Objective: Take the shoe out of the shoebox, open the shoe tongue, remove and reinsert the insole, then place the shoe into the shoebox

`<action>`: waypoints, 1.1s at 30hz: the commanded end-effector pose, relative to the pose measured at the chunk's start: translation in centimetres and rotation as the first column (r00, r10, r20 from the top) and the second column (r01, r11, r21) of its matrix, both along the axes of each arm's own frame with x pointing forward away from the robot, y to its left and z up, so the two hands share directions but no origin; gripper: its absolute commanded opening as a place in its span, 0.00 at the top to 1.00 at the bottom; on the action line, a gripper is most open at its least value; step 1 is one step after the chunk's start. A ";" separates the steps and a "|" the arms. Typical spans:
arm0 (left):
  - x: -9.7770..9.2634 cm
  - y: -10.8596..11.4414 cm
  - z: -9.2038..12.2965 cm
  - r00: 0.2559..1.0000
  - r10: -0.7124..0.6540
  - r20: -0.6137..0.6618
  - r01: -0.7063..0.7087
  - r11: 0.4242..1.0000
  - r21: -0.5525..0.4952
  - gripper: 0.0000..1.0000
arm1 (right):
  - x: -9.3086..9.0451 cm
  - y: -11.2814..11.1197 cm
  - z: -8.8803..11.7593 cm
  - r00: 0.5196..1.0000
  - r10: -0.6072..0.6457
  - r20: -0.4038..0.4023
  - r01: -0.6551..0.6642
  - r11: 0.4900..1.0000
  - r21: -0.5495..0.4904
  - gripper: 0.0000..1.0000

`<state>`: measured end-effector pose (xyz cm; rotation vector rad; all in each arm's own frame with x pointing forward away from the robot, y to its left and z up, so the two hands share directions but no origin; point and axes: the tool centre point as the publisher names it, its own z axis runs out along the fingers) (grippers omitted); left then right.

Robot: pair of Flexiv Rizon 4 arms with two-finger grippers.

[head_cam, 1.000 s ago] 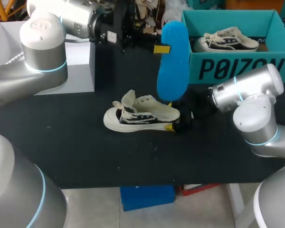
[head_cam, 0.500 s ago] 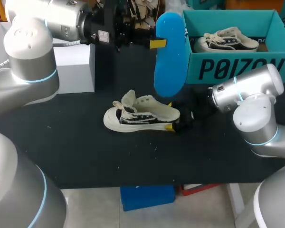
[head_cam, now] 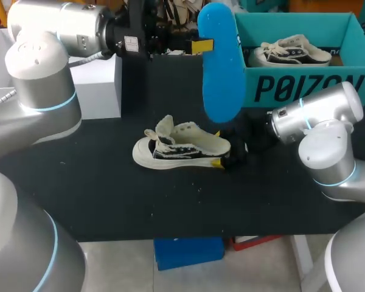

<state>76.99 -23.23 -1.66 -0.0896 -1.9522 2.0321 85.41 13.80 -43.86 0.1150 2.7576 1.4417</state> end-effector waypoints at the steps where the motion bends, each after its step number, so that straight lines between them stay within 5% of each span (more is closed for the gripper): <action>1: -0.3 0.0 1.1 1.000 0.016 0.011 -0.016 0.999 0.029 1.00 | 0.2 -0.1 -0.3 1.000 0.000 -0.002 0.000 1.000 -0.003 1.00; 19: -1.2 -0.1 3.2 0.998 0.007 0.068 -0.011 0.998 0.056 1.00 | 0.2 -0.1 -0.3 1.000 0.000 -0.002 0.000 1.000 -0.003 1.00; 20: -1.2 -0.1 3.2 0.998 0.007 0.068 -0.011 0.998 0.056 1.00 | 0.1 -0.3 -0.1 1.000 0.001 -0.001 -0.001 1.000 -0.003 0.91; 21: -1.2 -0.1 3.2 0.998 0.007 0.068 -0.011 0.998 0.056 1.00 | 0.1 -0.4 0.1 1.000 0.010 0.002 -0.010 1.000 -0.005 0.67; 22: -1.2 -0.1 3.2 0.998 0.007 0.068 -0.011 0.998 0.056 1.00 | 0.1 -0.6 0.3 1.000 0.017 0.001 -0.017 1.000 -0.016 0.15; 23: -1.2 -0.1 3.2 0.998 0.007 0.068 -0.011 0.998 0.056 1.00 | 0.2 -0.8 0.6 1.000 0.020 0.005 -0.020 0.999 -0.025 0.00; 33: -1.2 -0.1 3.2 0.998 0.007 0.068 -0.011 0.998 0.056 1.00 | 0.5 -2.8 2.9 0.991 0.128 -0.047 -0.135 0.968 -0.211 0.00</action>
